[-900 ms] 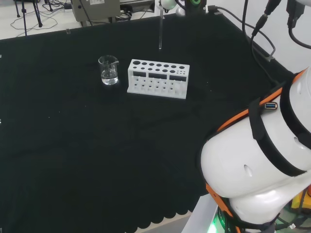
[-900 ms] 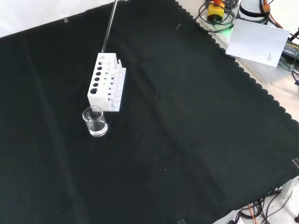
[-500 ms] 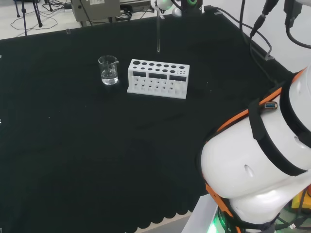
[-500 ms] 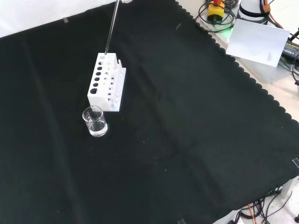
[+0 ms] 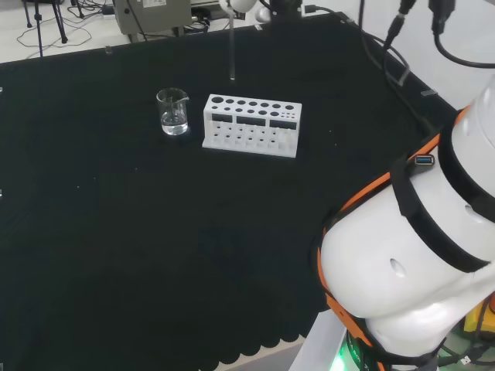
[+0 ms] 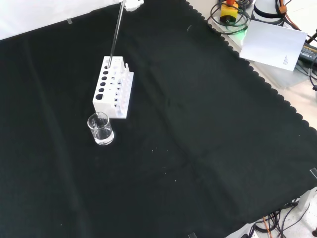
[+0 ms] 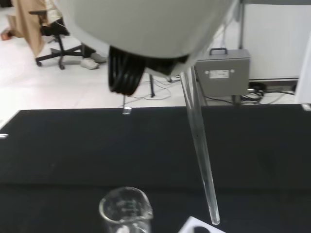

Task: Stir in the beaker to the left of the white test tube rack with the glass rod.

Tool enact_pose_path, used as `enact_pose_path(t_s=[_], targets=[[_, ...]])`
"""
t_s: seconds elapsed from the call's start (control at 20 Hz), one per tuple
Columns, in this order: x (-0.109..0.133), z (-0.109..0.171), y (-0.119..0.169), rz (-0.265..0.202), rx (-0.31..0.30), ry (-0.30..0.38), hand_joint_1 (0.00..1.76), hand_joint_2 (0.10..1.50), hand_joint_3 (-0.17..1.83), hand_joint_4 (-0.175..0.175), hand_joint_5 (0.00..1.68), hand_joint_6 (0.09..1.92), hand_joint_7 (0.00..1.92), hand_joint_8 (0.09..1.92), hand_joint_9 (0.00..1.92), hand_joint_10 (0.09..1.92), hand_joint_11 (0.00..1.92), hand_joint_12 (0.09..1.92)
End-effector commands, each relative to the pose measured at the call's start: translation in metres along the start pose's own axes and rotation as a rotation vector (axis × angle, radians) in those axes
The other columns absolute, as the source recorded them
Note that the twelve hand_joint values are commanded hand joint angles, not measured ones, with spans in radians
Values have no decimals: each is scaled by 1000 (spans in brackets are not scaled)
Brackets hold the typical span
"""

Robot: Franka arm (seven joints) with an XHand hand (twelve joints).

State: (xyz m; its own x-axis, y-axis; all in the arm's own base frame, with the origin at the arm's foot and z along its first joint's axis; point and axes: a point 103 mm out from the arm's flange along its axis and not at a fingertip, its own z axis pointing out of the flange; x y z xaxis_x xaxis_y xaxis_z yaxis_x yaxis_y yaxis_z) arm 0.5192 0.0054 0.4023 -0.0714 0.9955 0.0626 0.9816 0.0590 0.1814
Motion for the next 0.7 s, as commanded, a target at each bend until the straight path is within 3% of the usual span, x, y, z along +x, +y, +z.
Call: enact_pose_path(t_s=[0.05, 0.35, 0.7], targets=[[52, 5, 40, -127, 0, 47, 1224, 433, 1013, -175, 1366, 685, 1632, 961, 1901, 625, 1533, 1054], [80, 20, 70, -215, 9, 80, 1225, 432, 1014, -175, 1368, 683, 1633, 961, 1903, 625, 1533, 1054], [90, 52, 92, -259, 46, 99, 1225, 431, 1015, -175, 1370, 680, 1634, 961, 1906, 626, 1535, 1055]])
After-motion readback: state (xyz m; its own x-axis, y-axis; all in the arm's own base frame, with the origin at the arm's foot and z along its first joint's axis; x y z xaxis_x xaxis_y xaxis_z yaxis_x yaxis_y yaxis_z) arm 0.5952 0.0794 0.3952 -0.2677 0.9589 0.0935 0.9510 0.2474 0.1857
